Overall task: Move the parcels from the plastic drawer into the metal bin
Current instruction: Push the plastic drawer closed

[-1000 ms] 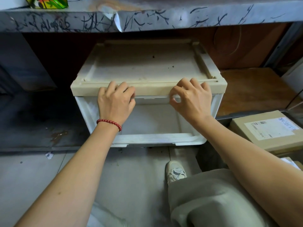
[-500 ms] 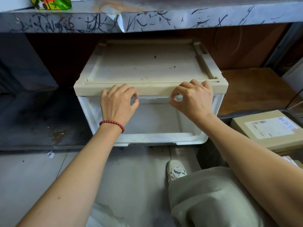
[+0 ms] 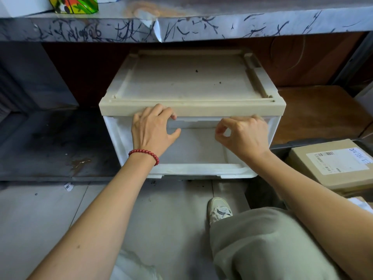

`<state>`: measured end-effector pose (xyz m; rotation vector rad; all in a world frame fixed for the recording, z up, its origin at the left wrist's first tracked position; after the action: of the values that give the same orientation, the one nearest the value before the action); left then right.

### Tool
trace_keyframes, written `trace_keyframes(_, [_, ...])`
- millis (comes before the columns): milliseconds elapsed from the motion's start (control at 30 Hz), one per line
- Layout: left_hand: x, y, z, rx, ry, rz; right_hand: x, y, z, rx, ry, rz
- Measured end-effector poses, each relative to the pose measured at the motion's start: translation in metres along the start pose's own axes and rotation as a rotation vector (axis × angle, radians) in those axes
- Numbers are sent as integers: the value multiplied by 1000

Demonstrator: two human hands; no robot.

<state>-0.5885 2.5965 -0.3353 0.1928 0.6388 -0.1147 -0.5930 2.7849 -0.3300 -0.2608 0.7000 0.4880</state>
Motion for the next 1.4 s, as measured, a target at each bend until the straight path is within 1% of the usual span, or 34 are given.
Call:
trace_keyframes(33, [1,-1,-1,-14,-17,11,9,4,0,-52,-31,-80])
trace_keyframes(167, [0,3,2,-24,10,39,61,38,-22,-234,-249,-548])
trace_keyframes(200, [0,7,3,-28,8,26,69,43,-27,-298,-253,-634])
trace_keyframes(267, [-1,11,4,-48,10,3,74,49,-30,-404,-195,-738])
trace_keyframes(400, [-5,13,12,-112,70,-43,60,44,-38,-585,-142,-803])
trace_keyframes(467, [-11,4,17,-123,76,-13,55,42,-43,-700,-117,-869])
trace_keyframes(600, [-18,-20,5,-63,-23,89,55,41,-59,-923,-55,-1020])
trace_keyframes(733, [-21,-25,-1,-26,-67,130,55,32,-81,-1130,0,-1085])
trace_keyframes(767, [-22,-25,0,-29,-74,136,52,28,-85,-1196,27,-1091])
trace_keyframes(867, [-25,-25,1,-36,-91,161,45,18,-91,-1408,183,-1120])
trace_keyframes(1000, [-25,-25,2,-23,-103,182,42,9,-97,-1582,274,-1195])
trace_keyframes(1100, [-25,-23,3,-31,-108,184,40,9,-96,-1613,315,-1237])
trace_keyframes(1400, [-26,-24,2,-26,-136,198,41,2,-90,-1637,309,-1242])
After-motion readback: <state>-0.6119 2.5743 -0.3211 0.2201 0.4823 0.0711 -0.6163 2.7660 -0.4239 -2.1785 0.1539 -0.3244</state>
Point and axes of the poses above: each hand's wrist, its own x-axis away from the middle knuckle, its own z-axis out of the back of the hand, y = z × x, the point moved 10 cm from there along -x, towards the middle knuckle, and after that the axes turned 1 degree about x, right-handed, at the moved point
